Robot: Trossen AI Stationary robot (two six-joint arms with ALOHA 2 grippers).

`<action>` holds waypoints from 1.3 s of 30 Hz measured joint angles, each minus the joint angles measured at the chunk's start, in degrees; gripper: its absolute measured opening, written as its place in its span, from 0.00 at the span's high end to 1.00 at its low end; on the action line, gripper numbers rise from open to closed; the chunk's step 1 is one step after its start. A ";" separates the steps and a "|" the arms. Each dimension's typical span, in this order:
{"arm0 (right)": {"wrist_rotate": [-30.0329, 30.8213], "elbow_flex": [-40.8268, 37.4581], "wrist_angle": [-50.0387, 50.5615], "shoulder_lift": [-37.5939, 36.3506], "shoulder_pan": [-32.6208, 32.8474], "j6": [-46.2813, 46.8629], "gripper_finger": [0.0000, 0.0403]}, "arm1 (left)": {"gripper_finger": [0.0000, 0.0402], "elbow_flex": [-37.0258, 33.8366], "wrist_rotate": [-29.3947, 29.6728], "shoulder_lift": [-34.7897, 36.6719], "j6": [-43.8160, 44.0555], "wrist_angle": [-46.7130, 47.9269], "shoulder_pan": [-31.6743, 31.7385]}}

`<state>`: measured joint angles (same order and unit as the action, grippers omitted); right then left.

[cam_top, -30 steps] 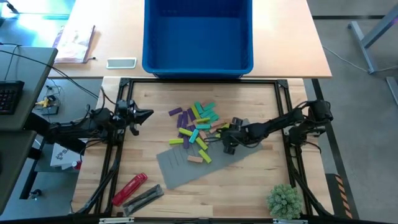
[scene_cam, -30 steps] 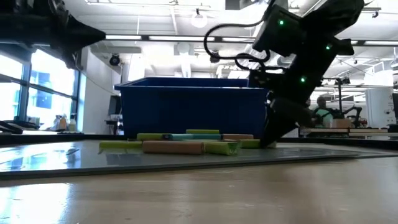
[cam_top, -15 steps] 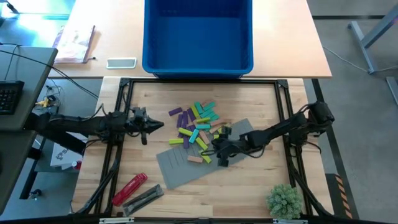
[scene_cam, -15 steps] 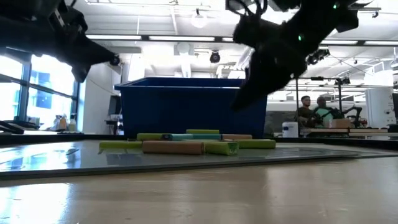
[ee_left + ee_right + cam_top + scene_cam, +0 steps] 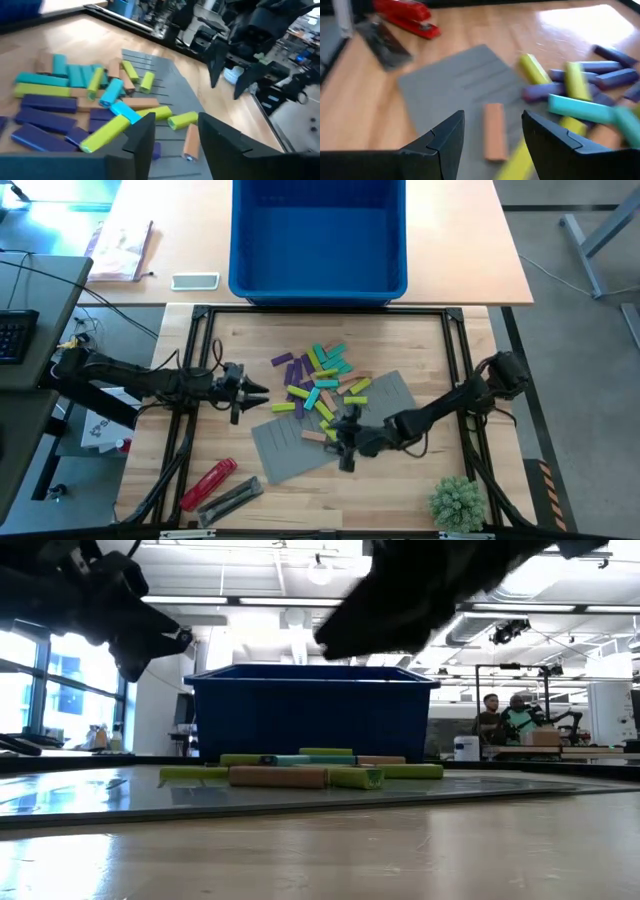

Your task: Sort blocks

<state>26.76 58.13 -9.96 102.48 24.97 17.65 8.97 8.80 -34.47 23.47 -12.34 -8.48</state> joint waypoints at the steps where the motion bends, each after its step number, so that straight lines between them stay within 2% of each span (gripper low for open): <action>1: -0.02 2.16 1.18 1.50 0.59 -0.24 0.54 | 0.64 0.00 -0.73 -0.36 -0.58 0.07 -0.55; 5: -0.22 11.25 7.03 8.28 2.06 -3.07 0.54 | 0.64 0.00 -2.12 -1.85 -8.53 -1.50 -2.16; 10: -0.04 20.18 13.67 15.78 2.08 -1.05 0.54 | 0.64 0.00 -3.20 -3.62 -5.97 -2.46 -4.08; 15: -0.04 25.50 14.45 20.94 2.58 2.51 0.54 | 0.64 0.00 -1.92 -6.31 -6.60 -3.12 -10.45; 20: 0.03 26.64 14.60 22.87 2.40 3.38 0.54 | 0.64 0.00 3.73 -9.68 -8.09 -2.93 -15.77; 27: 1.52 26.43 18.79 22.91 -0.42 2.91 0.54 | 0.64 0.00 7.47 -16.48 -4.65 -2.74 -20.90; 39: 1.39 26.35 27.55 22.91 -6.63 -2.73 0.54 | 0.64 0.00 13.02 -32.90 -2.58 -12.02 -22.99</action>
<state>28.16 84.47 17.60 125.38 18.34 14.92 8.97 21.82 -67.37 20.89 -24.35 -31.46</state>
